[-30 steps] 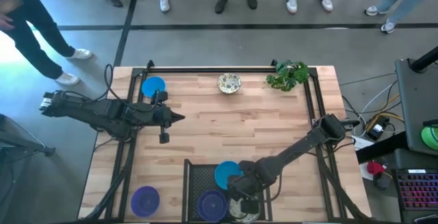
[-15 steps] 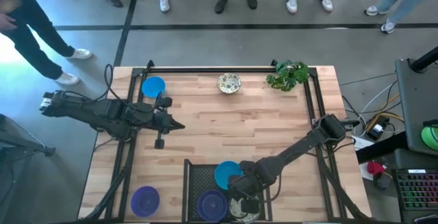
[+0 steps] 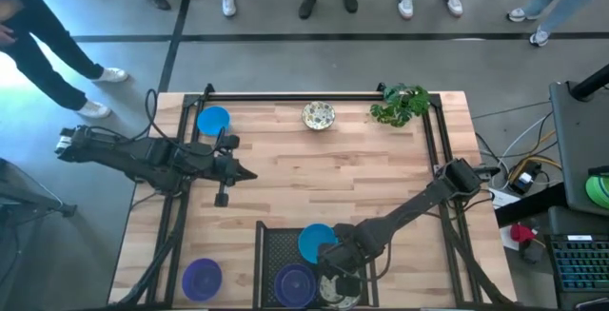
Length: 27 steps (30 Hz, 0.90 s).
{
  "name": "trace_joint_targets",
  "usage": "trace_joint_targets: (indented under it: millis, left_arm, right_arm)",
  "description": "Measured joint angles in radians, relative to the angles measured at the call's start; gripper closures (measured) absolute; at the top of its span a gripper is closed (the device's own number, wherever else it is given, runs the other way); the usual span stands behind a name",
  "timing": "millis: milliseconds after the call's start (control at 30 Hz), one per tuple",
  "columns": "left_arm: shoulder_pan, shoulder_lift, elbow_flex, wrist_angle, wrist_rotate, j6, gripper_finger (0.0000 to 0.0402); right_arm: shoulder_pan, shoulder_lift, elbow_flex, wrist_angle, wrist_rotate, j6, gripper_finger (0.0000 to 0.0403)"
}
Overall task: Pick & Place Mini bowls
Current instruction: Stack the bottom white patterned bowl on top of the white patterned bowl on the shelf
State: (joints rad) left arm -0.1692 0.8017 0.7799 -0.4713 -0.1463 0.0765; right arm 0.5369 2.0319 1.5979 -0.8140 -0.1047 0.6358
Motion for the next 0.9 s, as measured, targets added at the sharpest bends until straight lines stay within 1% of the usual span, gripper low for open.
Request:
trace_joint_targets:
  millis: [600, 900]
  left_arm:
    - [0.000, 0.000, 0.000, 0.000, 0.000, -0.001, 0.0402]
    - [0.000, 0.000, 0.000, 0.000, 0.000, -0.001, 0.0402]
  right_arm:
    - [0.018, 0.000, 0.000, 0.014, -0.009, -0.007, 0.0387]
    - [0.017, 0.003, -0.001, 0.032, 0.007, -0.011, 0.0336]
